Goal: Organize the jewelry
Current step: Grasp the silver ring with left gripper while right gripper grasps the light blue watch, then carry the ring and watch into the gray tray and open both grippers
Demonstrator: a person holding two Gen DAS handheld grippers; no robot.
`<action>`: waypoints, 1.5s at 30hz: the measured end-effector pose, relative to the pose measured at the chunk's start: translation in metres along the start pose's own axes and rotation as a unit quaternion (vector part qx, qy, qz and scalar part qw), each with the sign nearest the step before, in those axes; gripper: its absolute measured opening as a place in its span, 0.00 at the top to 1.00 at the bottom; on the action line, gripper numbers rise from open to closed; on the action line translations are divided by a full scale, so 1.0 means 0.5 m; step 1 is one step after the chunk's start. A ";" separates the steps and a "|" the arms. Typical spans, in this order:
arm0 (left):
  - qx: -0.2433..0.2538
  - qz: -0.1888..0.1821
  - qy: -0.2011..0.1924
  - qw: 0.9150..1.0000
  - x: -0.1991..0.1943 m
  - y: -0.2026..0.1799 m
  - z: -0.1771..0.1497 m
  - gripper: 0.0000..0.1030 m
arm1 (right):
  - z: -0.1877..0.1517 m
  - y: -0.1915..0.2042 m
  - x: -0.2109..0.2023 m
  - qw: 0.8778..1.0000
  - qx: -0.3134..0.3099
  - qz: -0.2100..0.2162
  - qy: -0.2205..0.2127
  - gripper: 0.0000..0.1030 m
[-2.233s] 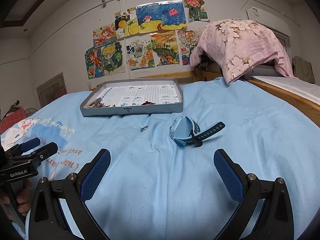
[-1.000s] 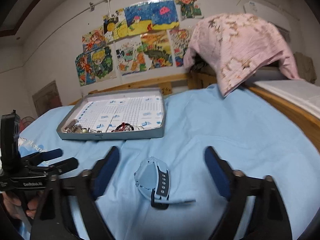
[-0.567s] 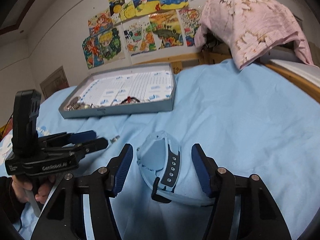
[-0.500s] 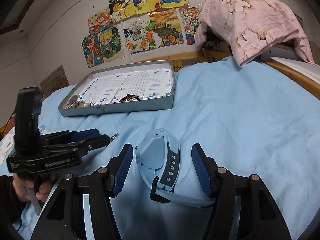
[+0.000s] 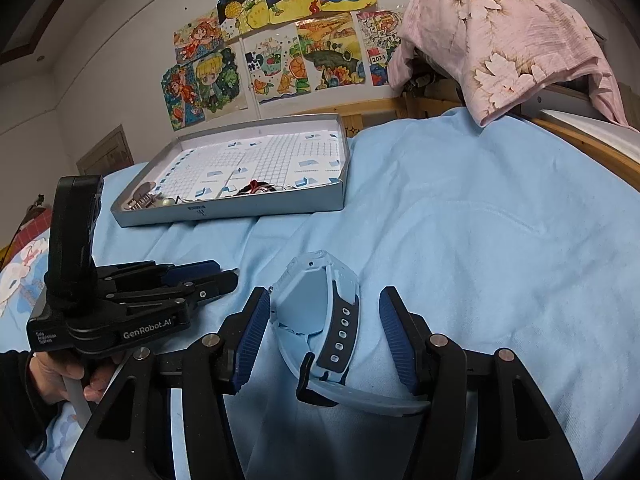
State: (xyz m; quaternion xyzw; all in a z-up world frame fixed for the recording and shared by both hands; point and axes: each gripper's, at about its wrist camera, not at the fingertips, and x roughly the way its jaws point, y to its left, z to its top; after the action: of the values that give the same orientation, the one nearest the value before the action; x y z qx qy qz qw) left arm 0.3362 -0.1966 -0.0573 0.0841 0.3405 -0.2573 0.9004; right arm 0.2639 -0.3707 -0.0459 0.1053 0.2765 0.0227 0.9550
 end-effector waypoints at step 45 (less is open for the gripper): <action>-0.096 0.083 -0.072 0.989 -0.084 0.199 0.146 0.82 | 0.191 0.053 0.098 0.991 0.033 0.045 -0.123 0.85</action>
State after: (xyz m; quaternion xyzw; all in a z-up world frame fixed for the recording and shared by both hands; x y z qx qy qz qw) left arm 0.4028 -0.1184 0.0231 0.0060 0.2897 -0.1533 0.9447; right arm 0.3566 -0.3579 0.0129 0.1517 0.1522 0.0436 0.9757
